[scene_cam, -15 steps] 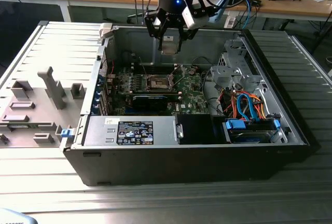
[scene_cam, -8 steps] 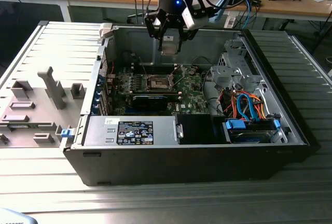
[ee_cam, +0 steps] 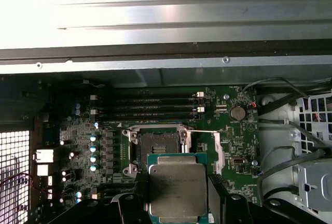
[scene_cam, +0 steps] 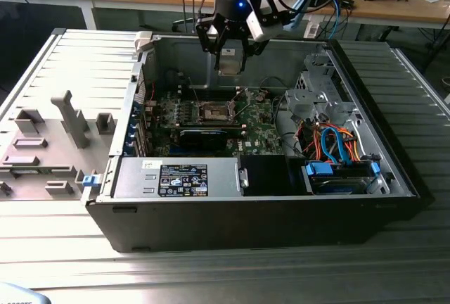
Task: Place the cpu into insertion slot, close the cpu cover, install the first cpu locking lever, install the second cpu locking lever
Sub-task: 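Place the cpu into insertion slot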
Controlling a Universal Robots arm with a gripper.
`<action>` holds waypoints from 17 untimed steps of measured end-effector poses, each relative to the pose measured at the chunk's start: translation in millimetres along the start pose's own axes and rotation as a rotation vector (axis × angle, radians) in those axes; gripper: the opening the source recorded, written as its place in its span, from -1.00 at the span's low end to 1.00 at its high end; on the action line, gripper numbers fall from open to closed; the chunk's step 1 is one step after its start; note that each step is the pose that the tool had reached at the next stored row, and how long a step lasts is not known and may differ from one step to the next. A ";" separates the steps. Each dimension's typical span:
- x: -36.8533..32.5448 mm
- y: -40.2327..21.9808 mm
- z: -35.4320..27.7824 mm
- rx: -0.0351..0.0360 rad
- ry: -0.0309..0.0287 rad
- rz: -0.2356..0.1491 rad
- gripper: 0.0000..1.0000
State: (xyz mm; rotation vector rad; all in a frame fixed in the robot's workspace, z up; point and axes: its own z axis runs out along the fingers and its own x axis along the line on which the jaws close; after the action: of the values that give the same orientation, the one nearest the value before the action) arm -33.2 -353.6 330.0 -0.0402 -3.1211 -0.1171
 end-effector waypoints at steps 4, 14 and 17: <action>0.0 -0.1 0.9 -0.0001 -0.0001 0.000 0.08; -0.1 -0.3 4.0 0.0001 -0.0001 0.000 0.08; -0.1 -0.4 4.7 0.0001 0.0000 0.000 0.08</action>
State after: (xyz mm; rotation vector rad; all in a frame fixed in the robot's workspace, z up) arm -33.2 -353.7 325.2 -0.0402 -3.1211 -0.1169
